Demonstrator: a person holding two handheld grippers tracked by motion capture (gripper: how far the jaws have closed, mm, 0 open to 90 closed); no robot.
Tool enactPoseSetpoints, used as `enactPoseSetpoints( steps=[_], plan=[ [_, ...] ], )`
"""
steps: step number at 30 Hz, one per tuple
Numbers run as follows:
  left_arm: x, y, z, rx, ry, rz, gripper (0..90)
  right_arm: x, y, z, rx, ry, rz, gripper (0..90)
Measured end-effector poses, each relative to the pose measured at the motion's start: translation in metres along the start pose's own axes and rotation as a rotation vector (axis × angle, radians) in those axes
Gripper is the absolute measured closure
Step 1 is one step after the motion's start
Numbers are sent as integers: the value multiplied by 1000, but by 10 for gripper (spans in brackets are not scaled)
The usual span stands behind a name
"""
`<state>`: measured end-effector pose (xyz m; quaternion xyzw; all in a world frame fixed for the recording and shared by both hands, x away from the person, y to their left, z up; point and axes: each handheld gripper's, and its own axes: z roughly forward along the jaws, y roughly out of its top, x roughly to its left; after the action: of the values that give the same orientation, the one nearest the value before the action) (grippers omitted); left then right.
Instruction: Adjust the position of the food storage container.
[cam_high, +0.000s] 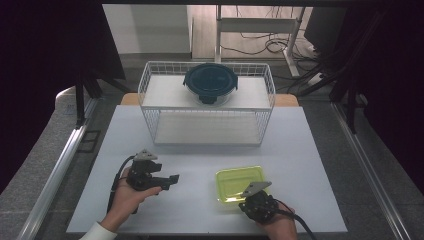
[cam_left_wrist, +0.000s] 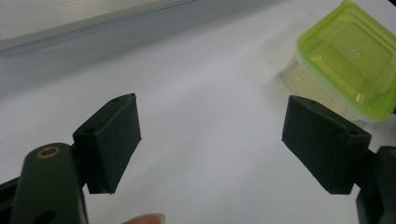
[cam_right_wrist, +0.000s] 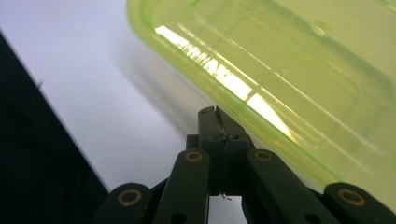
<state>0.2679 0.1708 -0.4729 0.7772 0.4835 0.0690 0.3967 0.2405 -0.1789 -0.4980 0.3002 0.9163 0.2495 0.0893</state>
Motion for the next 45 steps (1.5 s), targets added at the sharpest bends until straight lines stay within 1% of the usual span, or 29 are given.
enactPoseSetpoints(
  steps=[2,5,8,10,11,12,15,16,17,19,21,23,24,25,26,29,30,31,32,35,36,37,39,40,45],
  plan=[
    [1,0,0,-3,3,-2,190,0,7,6,-15,-2,7,889],
    [1,-1,-1,-4,5,-6,190,1,12,9,-9,7,10,888],
    [1,0,-1,-4,6,-8,190,3,14,12,-11,16,1,889],
    [1,0,0,-4,6,-11,190,5,13,6,-22,22,-1,888],
    [2,-1,0,-3,6,-11,190,6,13,2,-31,25,6,888],
    [2,-1,0,-3,6,-11,190,6,13,2,-31,25,6,888],
    [4,-2,-1,-5,6,-18,190,5,7,-18,-79,37,26,888],
    [5,-2,-1,-5,9,-19,190,1,3,-33,-107,37,42,888],
    [7,-2,-2,-4,12,-20,190,-3,0,-40,-126,30,49,888],
    [7,-2,-1,-6,13,-24,190,-15,-3,-54,-160,2,88,889],
    [8,-2,-1,-3,14,-24,190,-31,-6,-62,-182,-34,128,889],
    [8,-2,0,0,14,-24,190,-48,-11,-65,-184,-66,168,888],
    [8,-2,1,1,15,-24,190,-48,-11,-65,-184,-66,168,888],
    [8,-2,1,3,16,-24,190,-54,-13,-65,-188,-79,187,889],
    [8,-2,2,4,17,-25,190,-63,-16,-64,-182,-89,217,889],
    [9,-3,3,11,22,-28,190,-81,-22,-56,-158,-98,250,889],
    [10,-3,4,13,23,-27,190,-88,-22,-50,-146,-87,277,889],
    [10,-3,4,14,24,-27,190,-88,-22,-50,-146,-87,277,889],
    [10,-3,4,16,22,-27,190,-91,-22,-46,-136,-88,281,889],
    [10,-2,4,16,-4,-47,189,-95,-20,-35,-102,-91,278,889],
    [10,-2,5,18,0,-47,189,-96,-19,-28,-81,-85,279,889],
    [10,-2,5,18,0,-47,189,-96,-19,-28,-81,-85,279,889],
    [10,-3,5,17,3,-47,189,-95,-17,-22,-63,-78,271,889],
    [10,-3,4,17,5,-46,189,-94,-15,-20,-55,-83,264,889],
    [10,-3,4,18,5,-46,189,-91,-6,-16,-62,-76,245,889]
  ],
)
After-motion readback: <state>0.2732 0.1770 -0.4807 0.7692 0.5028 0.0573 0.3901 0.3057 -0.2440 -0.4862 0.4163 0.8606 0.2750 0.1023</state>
